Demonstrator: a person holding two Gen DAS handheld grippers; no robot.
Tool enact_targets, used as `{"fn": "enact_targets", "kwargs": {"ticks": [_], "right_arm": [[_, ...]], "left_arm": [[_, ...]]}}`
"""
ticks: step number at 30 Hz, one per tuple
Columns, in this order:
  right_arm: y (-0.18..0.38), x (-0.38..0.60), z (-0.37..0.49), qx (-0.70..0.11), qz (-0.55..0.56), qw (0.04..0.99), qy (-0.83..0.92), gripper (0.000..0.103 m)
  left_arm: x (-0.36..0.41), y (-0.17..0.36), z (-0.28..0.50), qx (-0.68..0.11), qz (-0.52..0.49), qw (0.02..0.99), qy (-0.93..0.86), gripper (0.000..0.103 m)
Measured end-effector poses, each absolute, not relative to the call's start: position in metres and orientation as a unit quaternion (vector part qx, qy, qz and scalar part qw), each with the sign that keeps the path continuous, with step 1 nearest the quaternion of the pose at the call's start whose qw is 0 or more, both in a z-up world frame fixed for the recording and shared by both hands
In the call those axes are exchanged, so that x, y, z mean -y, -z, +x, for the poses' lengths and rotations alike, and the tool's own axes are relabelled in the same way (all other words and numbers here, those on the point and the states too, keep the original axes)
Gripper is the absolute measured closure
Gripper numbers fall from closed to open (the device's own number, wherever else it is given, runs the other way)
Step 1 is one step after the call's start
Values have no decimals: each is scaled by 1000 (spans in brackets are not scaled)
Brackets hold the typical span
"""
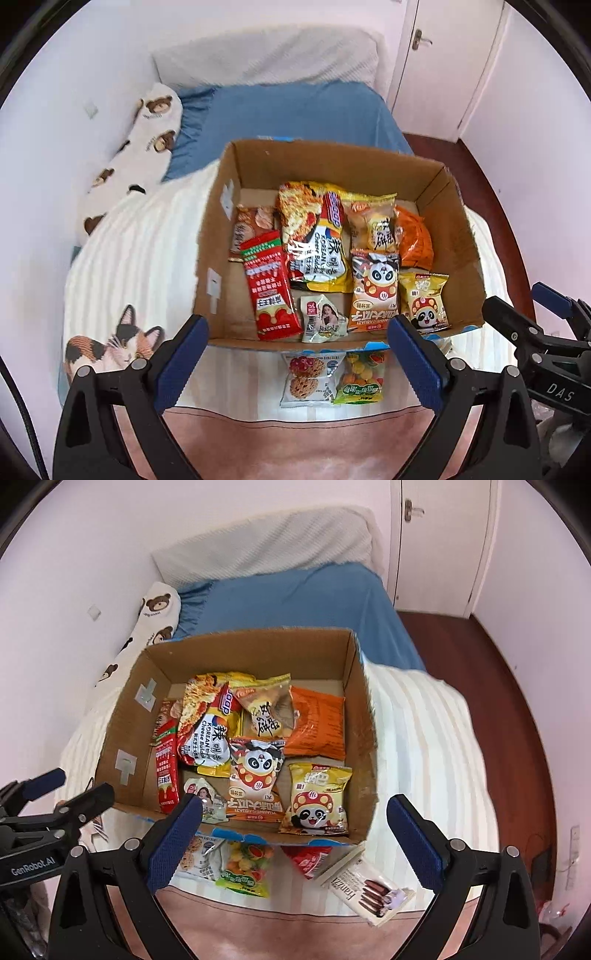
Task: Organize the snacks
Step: 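Pull both tools back from the box toward the remaining snacks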
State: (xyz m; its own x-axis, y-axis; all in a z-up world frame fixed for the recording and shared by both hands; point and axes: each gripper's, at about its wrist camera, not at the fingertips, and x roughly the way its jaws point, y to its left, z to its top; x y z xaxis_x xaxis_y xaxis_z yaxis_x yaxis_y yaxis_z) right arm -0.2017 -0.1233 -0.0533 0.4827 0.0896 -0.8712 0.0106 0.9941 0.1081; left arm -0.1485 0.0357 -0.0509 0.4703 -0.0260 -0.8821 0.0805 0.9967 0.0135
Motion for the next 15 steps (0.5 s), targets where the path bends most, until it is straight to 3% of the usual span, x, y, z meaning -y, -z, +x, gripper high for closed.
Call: {"fn": "enact_targets", "kwargs": {"ticks": [15], "right_arm": [[0,119,-252,-446,40,893,-39,1]], "left_arm": [[-31,7,-202,-445,19,895,23,4]]}}
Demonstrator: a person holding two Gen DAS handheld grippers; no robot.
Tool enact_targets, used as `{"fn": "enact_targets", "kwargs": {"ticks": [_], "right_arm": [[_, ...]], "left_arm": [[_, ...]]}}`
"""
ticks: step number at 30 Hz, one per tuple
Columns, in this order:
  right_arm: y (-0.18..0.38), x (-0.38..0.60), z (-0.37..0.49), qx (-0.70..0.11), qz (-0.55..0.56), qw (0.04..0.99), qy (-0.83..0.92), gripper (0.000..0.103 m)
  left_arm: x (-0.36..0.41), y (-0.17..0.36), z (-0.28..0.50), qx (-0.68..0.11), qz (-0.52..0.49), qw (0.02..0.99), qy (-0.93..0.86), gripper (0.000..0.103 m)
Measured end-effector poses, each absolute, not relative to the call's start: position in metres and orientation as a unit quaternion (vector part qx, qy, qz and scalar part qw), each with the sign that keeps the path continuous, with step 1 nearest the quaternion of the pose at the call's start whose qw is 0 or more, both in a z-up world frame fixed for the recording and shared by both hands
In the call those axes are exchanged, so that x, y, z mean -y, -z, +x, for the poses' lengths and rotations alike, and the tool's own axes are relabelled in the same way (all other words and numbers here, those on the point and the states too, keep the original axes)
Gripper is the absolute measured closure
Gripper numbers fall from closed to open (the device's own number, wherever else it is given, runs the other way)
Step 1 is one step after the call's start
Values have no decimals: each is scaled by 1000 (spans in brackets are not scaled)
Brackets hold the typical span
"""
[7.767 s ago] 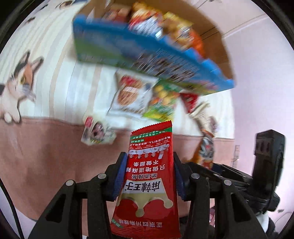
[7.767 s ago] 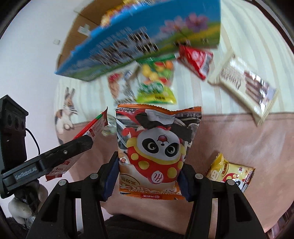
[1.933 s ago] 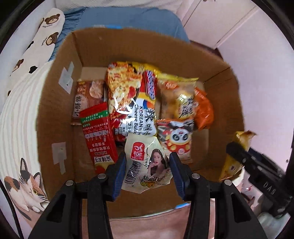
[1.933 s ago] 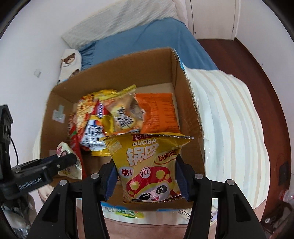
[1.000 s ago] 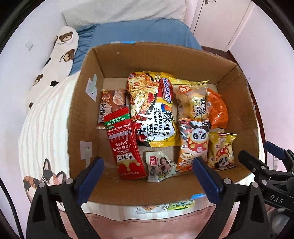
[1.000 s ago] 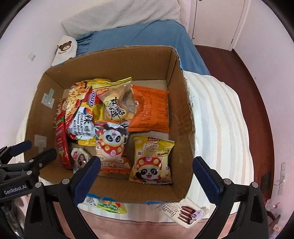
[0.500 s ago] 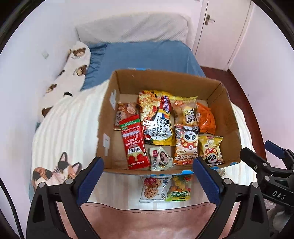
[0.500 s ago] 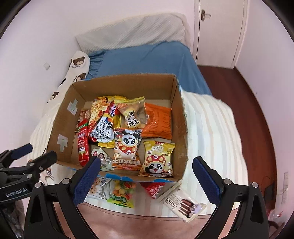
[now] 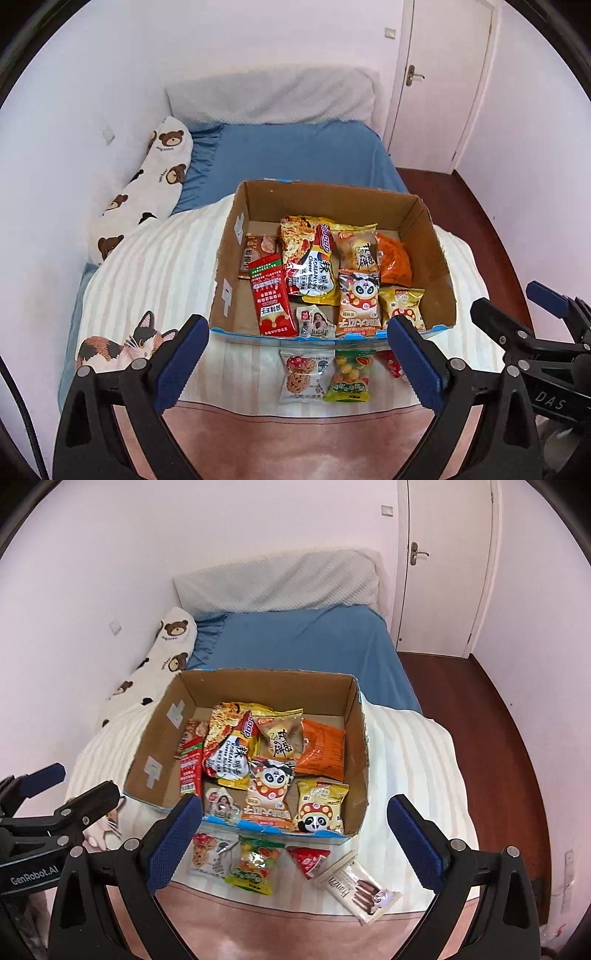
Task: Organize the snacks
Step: 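Pull both tools back from the box toward the remaining snacks, then grasp the cookie packet with left tool while right tool grasps Franzzi cookie packet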
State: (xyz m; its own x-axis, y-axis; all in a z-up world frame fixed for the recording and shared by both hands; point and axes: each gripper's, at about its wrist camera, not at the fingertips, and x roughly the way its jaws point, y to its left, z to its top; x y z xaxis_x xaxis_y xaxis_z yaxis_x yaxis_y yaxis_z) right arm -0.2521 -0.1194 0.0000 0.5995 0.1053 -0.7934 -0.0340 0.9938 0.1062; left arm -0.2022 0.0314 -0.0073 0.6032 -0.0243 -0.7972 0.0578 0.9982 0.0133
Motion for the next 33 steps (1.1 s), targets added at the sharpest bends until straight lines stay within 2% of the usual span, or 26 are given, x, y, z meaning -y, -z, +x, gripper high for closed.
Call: {"fn": "enact_targets", "kwargs": {"ticks": [3,7,18,25,33], "right_arm": [[2,122,-258,-450,42,891,-44,0],[32,136,-265,-478,51,876,-36,0],[203,187,-244,-610,22,792,-12,0],[275,215,-240,-672,108,733,-18,0],[273,210,-262,-671,212,710,-41,0]], "left_arm": [[-33,10,-208,-441,24,897,5,4],[-35,31,-213,-449,30,893,-4,4],[-61,170,-208,-583,27,811,-52,4],[-60,215,-198,-630,-10,776,-46,4],[-38,231,-164,-647,-16,762,-4,6]]}}
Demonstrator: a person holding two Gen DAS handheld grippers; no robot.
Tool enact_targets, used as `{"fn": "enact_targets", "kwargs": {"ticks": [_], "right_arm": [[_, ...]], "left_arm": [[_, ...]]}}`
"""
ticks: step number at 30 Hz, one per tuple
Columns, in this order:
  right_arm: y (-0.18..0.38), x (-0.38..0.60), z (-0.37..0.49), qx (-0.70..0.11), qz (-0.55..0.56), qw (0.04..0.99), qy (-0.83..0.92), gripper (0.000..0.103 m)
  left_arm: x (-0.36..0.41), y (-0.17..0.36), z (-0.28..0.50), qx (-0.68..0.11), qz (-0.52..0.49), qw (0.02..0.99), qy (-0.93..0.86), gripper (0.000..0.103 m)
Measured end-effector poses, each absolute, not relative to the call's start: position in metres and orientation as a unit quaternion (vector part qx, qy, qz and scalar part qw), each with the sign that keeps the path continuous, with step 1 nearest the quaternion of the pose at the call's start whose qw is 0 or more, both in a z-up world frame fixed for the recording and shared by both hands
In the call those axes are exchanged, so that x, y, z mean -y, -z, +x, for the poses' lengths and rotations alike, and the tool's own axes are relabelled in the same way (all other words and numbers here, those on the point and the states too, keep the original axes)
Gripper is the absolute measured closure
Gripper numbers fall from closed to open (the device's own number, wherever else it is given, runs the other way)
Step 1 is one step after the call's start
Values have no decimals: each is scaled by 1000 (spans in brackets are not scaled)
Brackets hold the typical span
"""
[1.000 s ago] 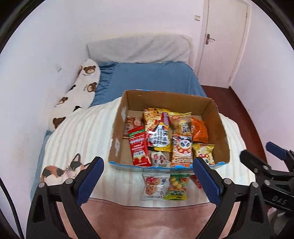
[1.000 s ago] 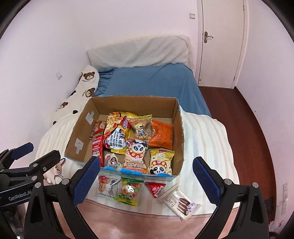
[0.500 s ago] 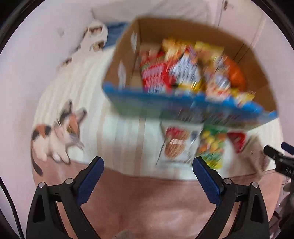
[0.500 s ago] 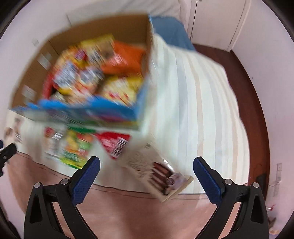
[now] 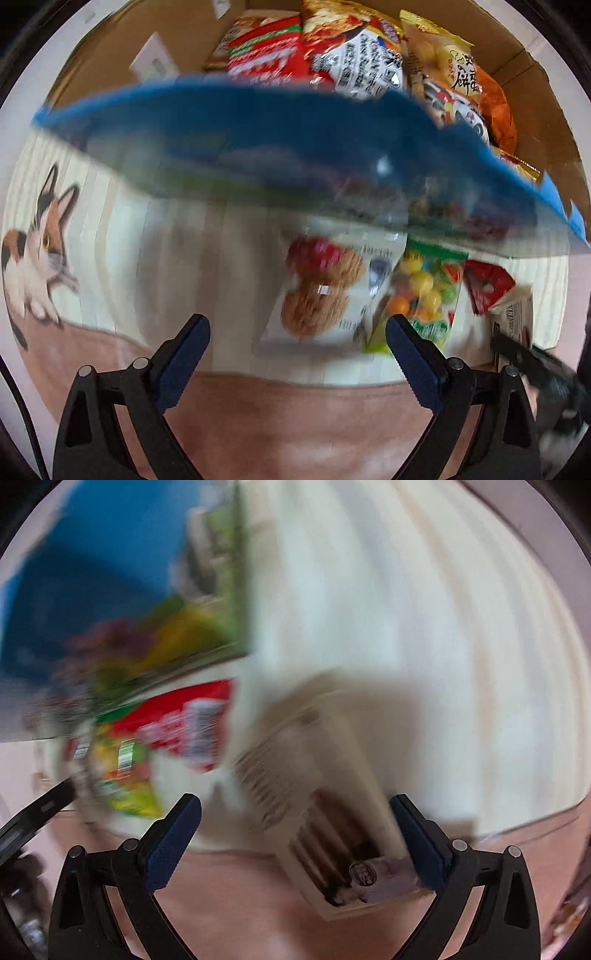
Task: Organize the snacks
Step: 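Grasp the cookie packet with left tool while right tool grasps Franzzi cookie packet, then carry both cookie packets into the box and open both tools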
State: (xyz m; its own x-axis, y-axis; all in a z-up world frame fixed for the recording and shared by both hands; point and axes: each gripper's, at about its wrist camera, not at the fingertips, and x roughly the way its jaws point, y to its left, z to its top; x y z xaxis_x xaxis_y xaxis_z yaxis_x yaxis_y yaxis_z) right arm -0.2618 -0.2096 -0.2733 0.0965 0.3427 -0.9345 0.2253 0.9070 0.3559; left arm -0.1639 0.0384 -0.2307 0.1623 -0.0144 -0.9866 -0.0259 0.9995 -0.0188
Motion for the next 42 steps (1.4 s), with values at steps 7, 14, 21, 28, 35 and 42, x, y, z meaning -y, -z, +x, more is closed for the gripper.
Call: {"fn": "enact_targets", "kwargs": {"ticks": [7,14,21,28,35,42], "right_arm": [[279,217,-265,-685,122,718,8,3],[277,208,-285,-685,81,724,20,41],[276,188,-340,-700,142,699,-17,41],[288,147,-379,-725,83,683,-32,38],[284,91,-395,-719,21,693,-36,40],[250,102,-382,-705,135,692,-77,41]], "left_arm": [[-23,240,-157,-643,9,765,18,45],[-26,246,-184,-649,-11,760,23,61],[-34,252,-245,-679,2,733,33,63],[-41,283,-276,-709,-24,704,25,50],[-48,288,-272,-712,-38,701,17,59],[-61,253,-286,-709,-53,703,23,61]]}}
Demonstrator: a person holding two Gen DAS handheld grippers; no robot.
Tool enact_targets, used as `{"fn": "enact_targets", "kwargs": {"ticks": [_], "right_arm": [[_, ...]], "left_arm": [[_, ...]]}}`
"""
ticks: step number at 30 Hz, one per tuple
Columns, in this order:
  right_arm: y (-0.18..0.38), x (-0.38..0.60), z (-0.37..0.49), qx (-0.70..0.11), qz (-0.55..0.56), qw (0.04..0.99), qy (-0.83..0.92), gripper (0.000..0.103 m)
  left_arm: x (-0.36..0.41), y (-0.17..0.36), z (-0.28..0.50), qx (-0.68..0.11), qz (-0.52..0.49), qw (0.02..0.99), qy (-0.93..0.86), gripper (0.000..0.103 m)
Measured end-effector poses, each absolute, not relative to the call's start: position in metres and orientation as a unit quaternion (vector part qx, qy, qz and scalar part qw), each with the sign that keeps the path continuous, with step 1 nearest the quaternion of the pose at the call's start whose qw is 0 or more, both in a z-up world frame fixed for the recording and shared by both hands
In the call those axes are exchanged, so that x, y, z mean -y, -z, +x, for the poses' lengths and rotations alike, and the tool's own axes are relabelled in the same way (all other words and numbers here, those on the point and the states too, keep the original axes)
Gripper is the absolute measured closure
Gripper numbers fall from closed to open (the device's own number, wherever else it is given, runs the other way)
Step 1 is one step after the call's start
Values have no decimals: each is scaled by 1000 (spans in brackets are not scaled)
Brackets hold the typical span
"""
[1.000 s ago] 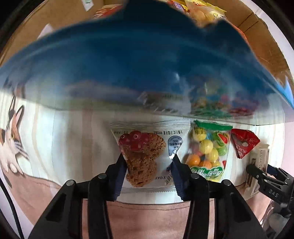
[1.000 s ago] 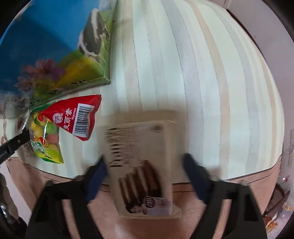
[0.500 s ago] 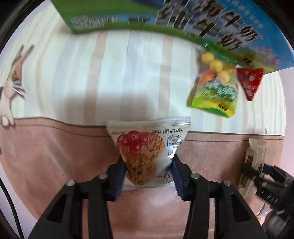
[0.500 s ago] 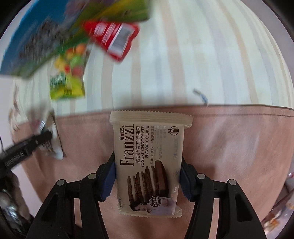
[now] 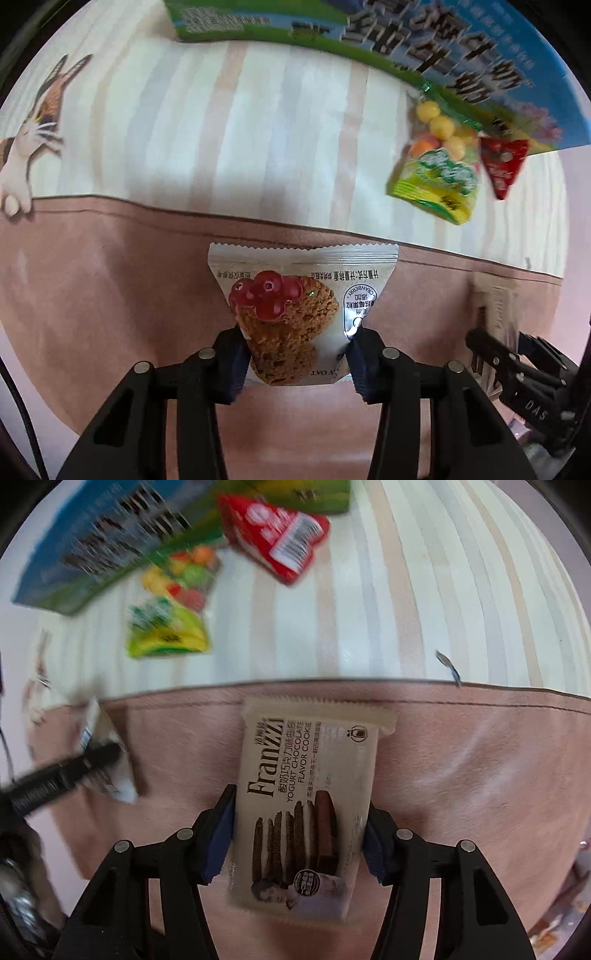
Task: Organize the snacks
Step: 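Carry both cookie packets into the box and open both tools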
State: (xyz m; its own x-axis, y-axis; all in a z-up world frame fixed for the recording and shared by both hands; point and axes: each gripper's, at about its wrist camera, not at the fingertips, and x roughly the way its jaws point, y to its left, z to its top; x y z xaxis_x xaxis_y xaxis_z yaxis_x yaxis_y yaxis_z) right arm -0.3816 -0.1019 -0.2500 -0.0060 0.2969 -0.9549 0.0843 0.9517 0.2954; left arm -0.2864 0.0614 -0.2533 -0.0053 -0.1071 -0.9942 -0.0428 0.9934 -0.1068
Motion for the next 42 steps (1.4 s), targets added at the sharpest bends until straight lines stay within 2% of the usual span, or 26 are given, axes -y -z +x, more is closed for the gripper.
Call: {"fn": "enact_targets", "kwargs": {"ticks": [6,13,20,28,38,40,41,42], "right_arm": [[182,98,-352,-657,177,721,-134,41],[93,126,-296,-594,196,759,-182,41],[46,125,-206,-554,155,797,-183,41],[68,132,-105,-581,119,789,-158,41],[154,146,9,-696,93,705,-104,40],[160,149,21,-701,101,700,-96,31],[161,151,28,-699,100,703,-88,18],[160,152,31,-696,101,706,-83,11]], "left_arm": [[-64,181,-290,-675,-82,732,51,61],[-73,92,-242,-632,-117,760,97,61],[-57,60,-150,-600,-87,790,91,61],[-70,89,-75,-630,-29,776,32,61],[-76,151,-33,-684,-5,729,-10,60],[-77,159,-29,-692,-16,722,-9,60],[-76,160,-28,-690,-16,723,-6,60],[-75,161,-27,-688,-13,726,-4,59]]}}
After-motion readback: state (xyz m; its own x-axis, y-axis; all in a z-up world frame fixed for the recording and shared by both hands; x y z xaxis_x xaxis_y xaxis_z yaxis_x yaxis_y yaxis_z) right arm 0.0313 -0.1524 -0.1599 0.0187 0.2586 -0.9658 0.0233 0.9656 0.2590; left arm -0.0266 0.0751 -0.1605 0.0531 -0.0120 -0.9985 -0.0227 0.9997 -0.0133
